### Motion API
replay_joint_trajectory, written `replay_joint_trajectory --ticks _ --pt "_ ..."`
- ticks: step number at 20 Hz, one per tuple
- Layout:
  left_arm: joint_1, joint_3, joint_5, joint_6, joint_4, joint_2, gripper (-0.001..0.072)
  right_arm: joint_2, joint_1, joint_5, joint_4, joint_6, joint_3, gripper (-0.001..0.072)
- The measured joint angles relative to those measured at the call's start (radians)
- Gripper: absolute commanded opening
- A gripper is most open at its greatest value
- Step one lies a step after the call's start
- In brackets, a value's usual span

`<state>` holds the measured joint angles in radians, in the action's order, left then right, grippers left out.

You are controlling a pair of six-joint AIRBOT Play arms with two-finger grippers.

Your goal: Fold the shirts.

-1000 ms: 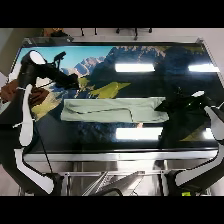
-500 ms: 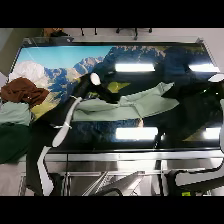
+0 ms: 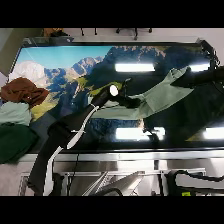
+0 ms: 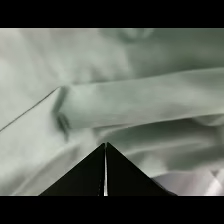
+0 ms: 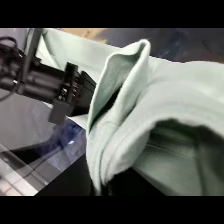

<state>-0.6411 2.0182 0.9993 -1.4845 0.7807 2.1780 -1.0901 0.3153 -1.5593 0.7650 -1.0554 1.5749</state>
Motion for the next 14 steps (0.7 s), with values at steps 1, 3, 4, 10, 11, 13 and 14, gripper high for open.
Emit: replay_joint_trajectory --ticks 1,3,4,10,11,13,14 --pt "0.02 0.028 0.045 0.008 -0.012 -0.017 0.0018 0.0 -0.003 -0.002 0.0 -0.004 0.002 0.002" --pt "0.078 0.045 0.11 0.034 -0.031 -0.095 0.0018 -0.006 -0.022 -0.003 -0.009 -0.014 0.004 0.002" --pt "0.115 0.035 0.134 0.048 -0.034 -0.146 0.0018 -0.011 -0.041 0.001 -0.02 -0.019 0.005 0.0021" --pt "0.398 -0.062 0.249 0.093 -0.046 -0.478 0.0018 -0.121 -0.385 0.226 -0.065 -0.05 0.005 0.0028" --pt "0.435 -0.079 0.263 0.1 -0.047 -0.519 0.0019 -0.161 -0.478 0.301 -0.074 -0.052 0.005 0.0055" --pt "0.498 -0.13 0.278 0.121 -0.05 -0.591 0.0018 -0.256 -0.666 0.504 -0.1 -0.042 0.005 0.0482" --pt "0.52 -0.163 0.282 0.135 -0.049 -0.623 0.0018 -0.309 -0.761 0.625 -0.107 -0.018 0.005 0.0499"
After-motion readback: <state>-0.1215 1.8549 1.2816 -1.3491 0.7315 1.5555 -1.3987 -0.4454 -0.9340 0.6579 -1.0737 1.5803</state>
